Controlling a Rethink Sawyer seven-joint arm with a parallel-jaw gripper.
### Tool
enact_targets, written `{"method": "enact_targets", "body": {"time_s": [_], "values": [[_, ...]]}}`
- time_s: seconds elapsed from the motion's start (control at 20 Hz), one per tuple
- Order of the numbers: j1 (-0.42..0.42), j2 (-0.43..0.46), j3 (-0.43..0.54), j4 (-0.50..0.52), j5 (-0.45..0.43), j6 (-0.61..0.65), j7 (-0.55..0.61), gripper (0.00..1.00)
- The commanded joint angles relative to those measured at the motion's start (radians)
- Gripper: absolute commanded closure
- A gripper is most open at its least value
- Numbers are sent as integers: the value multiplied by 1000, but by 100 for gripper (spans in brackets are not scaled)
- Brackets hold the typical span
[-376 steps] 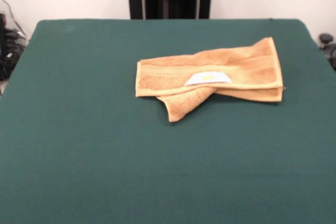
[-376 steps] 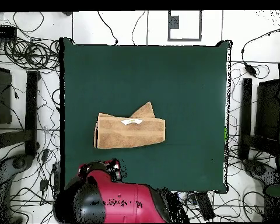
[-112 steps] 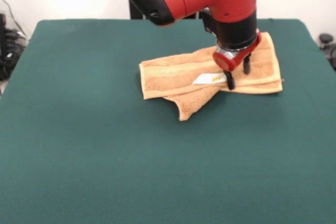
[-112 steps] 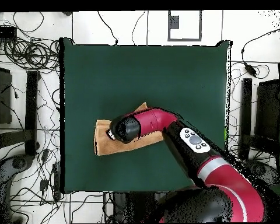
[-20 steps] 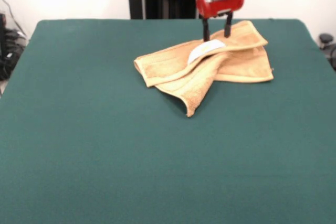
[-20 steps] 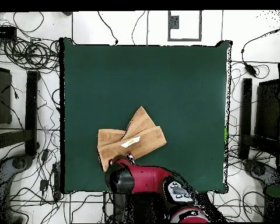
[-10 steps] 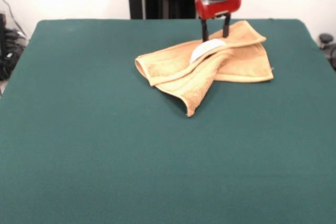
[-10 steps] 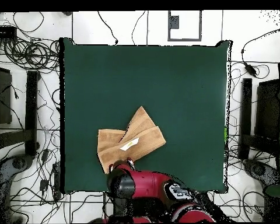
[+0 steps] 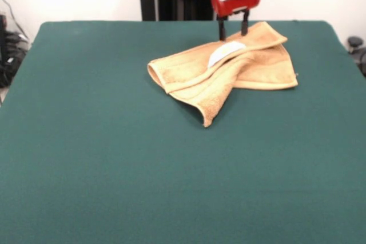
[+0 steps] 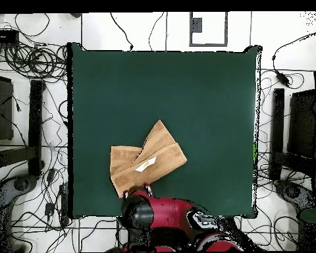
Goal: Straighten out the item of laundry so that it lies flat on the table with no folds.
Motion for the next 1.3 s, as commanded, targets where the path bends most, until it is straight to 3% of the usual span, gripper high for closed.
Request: {"method": "enact_targets", "body": {"time_s": [0.05,0.55,0.85,1.3], "values": [[6,-42,105,38,86,13,282,0],[30,-107,37,37,92,110,228,0],[17,-109,119,51,124,87,265,0],[174,-128,70,53,291,57,362,0]]}}
